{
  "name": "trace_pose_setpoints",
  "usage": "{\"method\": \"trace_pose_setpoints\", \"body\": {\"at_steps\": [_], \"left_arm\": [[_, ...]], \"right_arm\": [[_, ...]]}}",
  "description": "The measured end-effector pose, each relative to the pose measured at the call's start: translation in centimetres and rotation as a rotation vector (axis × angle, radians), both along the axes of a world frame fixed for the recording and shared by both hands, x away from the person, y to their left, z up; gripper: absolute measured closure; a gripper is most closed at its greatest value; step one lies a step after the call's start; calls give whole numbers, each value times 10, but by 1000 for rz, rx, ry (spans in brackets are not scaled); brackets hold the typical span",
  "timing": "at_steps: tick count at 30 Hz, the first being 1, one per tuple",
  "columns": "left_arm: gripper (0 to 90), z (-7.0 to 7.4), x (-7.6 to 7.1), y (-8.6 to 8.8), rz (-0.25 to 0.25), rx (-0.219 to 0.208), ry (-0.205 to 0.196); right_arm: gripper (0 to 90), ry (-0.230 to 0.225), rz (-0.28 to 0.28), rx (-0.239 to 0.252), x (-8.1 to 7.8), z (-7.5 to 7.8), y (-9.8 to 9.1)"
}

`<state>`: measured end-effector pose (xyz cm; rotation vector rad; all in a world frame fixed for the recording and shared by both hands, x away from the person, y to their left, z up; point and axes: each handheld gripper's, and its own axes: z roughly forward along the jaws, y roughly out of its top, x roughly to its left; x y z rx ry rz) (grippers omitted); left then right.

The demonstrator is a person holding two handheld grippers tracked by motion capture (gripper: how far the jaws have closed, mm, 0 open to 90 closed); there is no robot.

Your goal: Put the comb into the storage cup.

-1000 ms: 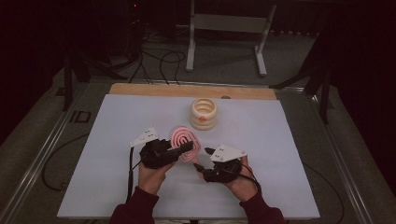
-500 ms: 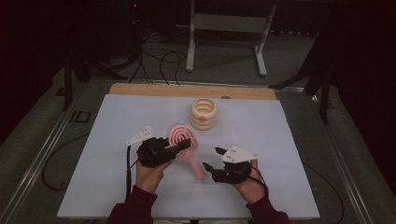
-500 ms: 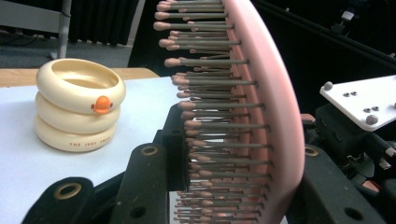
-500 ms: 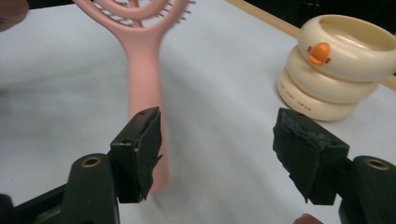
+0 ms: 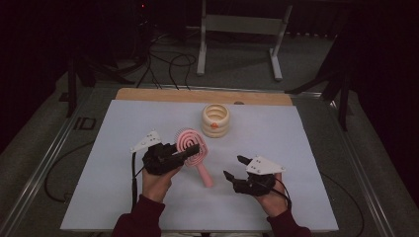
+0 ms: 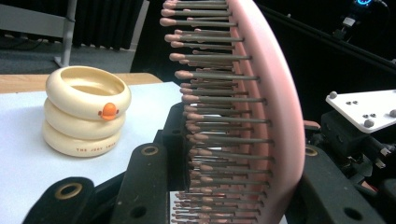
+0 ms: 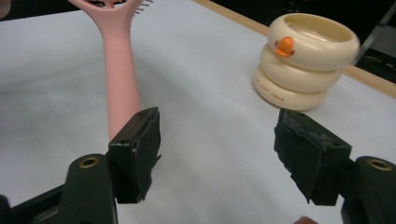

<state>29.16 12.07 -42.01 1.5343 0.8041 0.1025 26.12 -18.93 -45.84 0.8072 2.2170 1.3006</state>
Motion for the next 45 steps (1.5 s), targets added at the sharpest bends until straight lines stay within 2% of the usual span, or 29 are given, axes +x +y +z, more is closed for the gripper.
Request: {"method": "trace_pose_setpoints", "body": {"at_steps": [9,29,38,45], "left_arm": [[647,3,1,3,11,-4,-8],[647,7,6,7,19,-13,-13],[647,11,9,9,25,-12,-25],[647,13,12,11,31,-10,-31]], "right_arm": [[280,-22,-32,22,-3,-3,-13],[238,-53,-73,68,-7,-4,-26],[181,-52,-97,112,-5,-6,-36],[128,-55,-127,127,-6,-5,-43]]}}
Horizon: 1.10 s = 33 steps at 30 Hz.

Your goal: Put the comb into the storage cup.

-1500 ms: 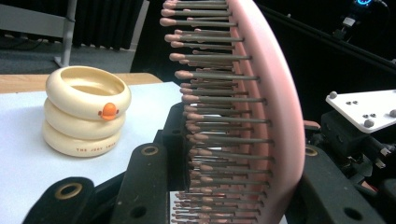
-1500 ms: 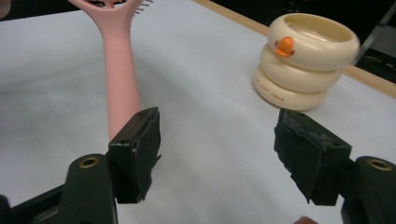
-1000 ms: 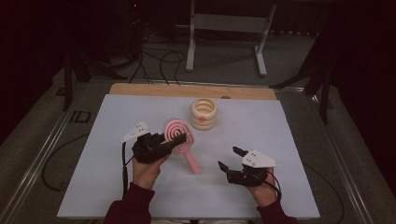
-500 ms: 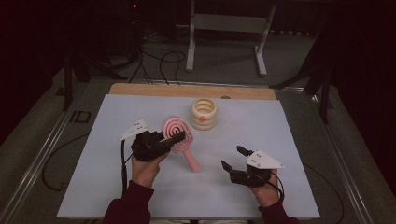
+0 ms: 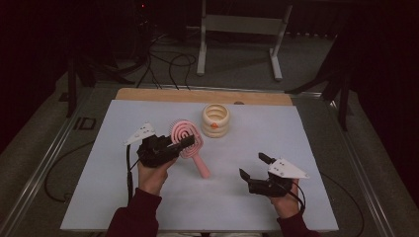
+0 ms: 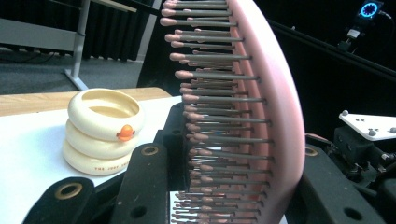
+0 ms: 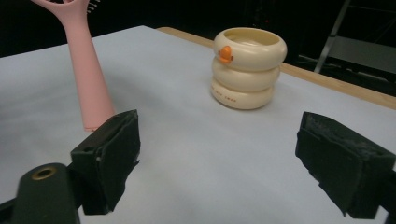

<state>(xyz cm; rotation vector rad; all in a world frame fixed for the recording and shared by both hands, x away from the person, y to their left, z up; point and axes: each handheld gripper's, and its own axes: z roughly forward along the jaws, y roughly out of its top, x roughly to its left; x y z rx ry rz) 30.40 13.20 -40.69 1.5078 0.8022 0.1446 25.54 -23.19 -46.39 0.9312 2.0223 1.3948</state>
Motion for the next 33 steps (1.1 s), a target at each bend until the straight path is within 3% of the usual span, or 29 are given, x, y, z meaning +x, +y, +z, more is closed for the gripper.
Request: {"method": "trace_pose_setpoints", "body": {"at_steps": [12,33], "left_arm": [[647,5,5,0,2,8,-9],[647,9,14,2,3,24,-14]], "right_arm": [[91,4,-44,28,0,-4,-10],[92,-9,-69,37,-4,-10,-19]]}}
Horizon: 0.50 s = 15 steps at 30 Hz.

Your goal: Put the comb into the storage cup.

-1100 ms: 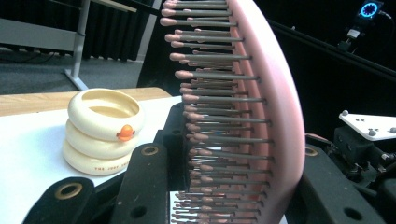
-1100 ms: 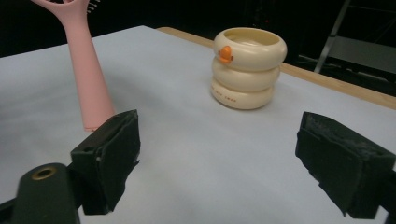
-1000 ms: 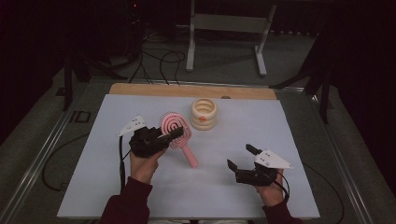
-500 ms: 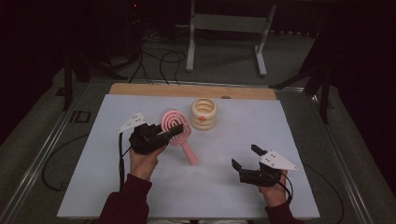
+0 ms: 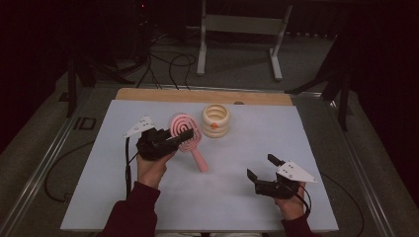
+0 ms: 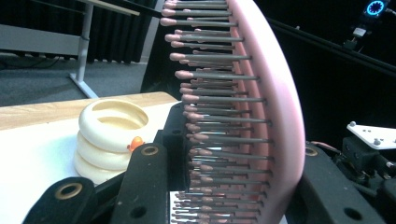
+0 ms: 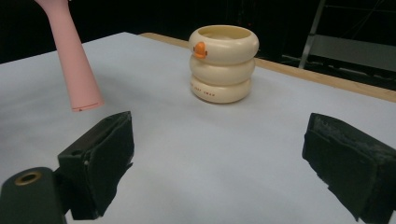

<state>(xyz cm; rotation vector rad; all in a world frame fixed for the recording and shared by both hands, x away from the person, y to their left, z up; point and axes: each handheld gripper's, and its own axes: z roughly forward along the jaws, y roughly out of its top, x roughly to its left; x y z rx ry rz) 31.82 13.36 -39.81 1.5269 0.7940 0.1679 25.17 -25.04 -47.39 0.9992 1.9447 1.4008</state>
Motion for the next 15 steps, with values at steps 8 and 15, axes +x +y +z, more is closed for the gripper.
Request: {"method": "trace_pose_setpoints", "body": {"at_steps": [8,15], "left_arm": [[647,4,5,1,2,8,-3],[647,6,11,0,0,19,-6]], "right_arm": [[92,-2,-6,7,0,0,-2],[92,-2,-7,8,-1,-1,-4]]}}
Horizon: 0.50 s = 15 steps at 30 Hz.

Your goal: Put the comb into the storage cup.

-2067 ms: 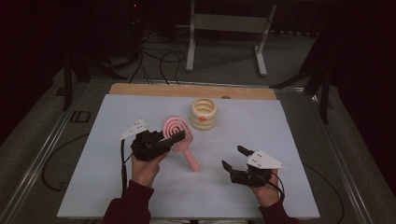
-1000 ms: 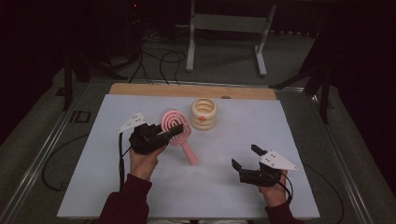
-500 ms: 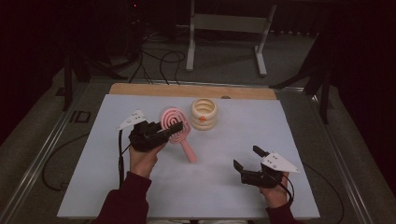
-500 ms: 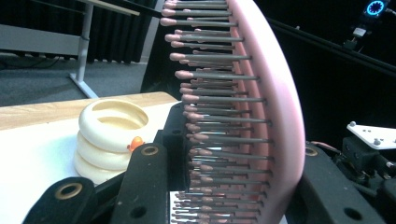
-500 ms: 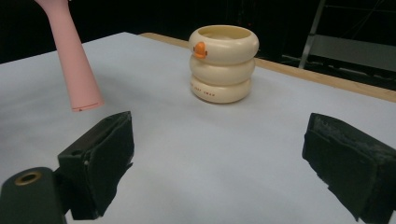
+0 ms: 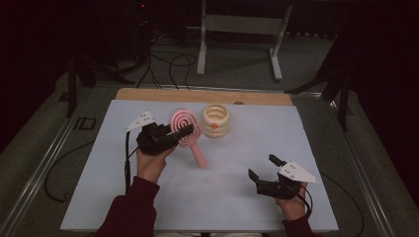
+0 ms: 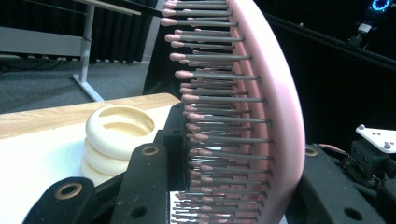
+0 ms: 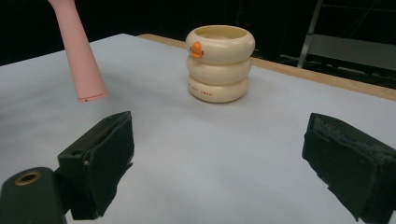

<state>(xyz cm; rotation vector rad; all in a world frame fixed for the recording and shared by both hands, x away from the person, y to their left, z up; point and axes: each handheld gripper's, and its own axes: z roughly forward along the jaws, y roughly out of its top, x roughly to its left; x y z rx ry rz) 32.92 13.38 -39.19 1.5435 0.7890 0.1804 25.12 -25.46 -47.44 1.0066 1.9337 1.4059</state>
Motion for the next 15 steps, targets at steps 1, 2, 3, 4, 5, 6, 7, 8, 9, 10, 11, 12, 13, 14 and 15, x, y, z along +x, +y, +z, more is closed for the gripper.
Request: {"method": "trace_pose_setpoints", "body": {"at_steps": [1,2,3,4,5,6,7,8,9,10,11,12,13,14,15], "left_arm": [[647,0,1,0,-1,2,0],[647,1,2,0,-1,5,-1],[647,2,3,0,-2,4,-3],[647,2,3,0,-2,6,-5],[647,3,4,-1,-3,8,-7],[647,3,4,-1,-3,9,-9],[647,4,4,-1,-4,13,-11],[647,5,5,-2,-5,13,-13],[647,5,5,-2,-5,13,-13],[647,5,6,-2,-5,15,-14],[647,6,7,-2,-5,17,-16],[647,6,7,-2,-4,18,-16],[647,6,8,-2,-2,18,-15],[647,6,8,-3,-4,18,-15],[647,5,9,-3,-2,20,-16]], "right_arm": [[92,-1,0,1,0,0,0],[92,-1,-1,3,0,0,-1],[92,0,-3,5,0,0,-1],[92,-1,-2,7,0,0,-2],[92,-3,-5,6,0,0,-3],[92,-3,-7,9,0,-1,-3],[92,-3,-10,11,0,-1,-4],[92,-3,-11,10,0,-1,-4],[92,-3,-11,10,0,-1,-4],[92,-6,-13,11,0,-1,-5],[92,-5,-16,13,0,-2,-5],[92,-6,-16,12,0,-2,-6],[92,-6,-17,12,0,-2,-6],[92,-5,-17,13,-1,-2,-6],[92,-4,-18,10,-1,-2,-6]]}}
